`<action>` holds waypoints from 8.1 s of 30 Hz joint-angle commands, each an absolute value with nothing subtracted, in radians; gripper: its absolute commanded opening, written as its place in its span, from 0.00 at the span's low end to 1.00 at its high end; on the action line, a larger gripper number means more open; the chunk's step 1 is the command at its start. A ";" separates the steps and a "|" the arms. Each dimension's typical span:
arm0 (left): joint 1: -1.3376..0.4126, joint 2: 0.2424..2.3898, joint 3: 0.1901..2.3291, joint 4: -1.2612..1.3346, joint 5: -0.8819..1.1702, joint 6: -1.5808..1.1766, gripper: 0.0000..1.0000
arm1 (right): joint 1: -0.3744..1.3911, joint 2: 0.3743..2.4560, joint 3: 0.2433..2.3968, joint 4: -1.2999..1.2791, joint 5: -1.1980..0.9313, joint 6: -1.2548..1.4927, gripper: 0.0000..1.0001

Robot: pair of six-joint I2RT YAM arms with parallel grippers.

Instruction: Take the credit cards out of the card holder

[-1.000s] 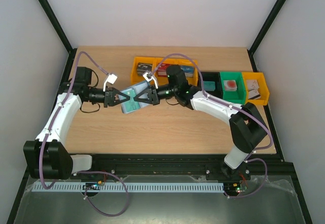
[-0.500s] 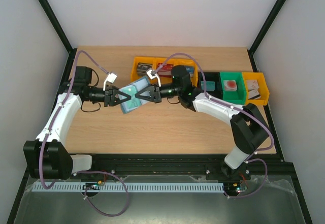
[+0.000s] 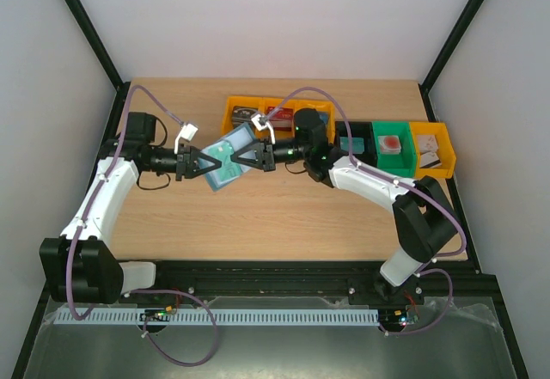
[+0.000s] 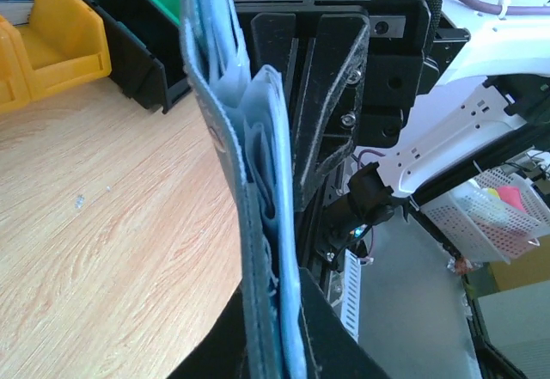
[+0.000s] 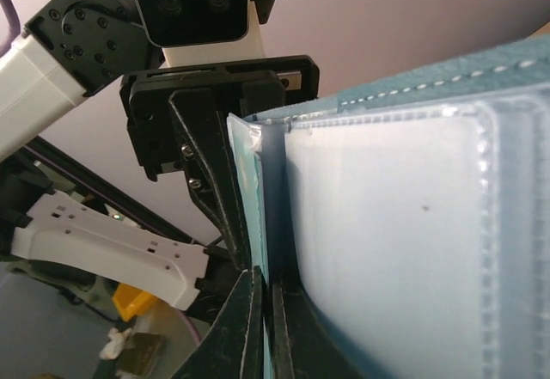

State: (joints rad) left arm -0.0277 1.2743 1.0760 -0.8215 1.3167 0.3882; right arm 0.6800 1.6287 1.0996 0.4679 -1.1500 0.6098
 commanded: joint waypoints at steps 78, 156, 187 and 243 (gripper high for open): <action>-0.025 1.254 1.077 -0.870 1.352 0.443 0.20 | 0.651 1.580 1.207 0.210 -1.115 0.404 0.02; -0.026 1.241 1.055 -0.776 1.299 0.332 0.02 | 0.196 1.672 0.806 0.312 0.243 1.776 0.01; -0.026 1.244 1.055 -0.781 1.296 0.337 0.02 | 0.197 1.669 0.934 0.236 0.222 1.689 0.66; -0.025 1.212 1.152 -1.197 1.366 0.896 0.02 | 0.652 1.591 1.331 -0.132 -1.223 0.025 0.42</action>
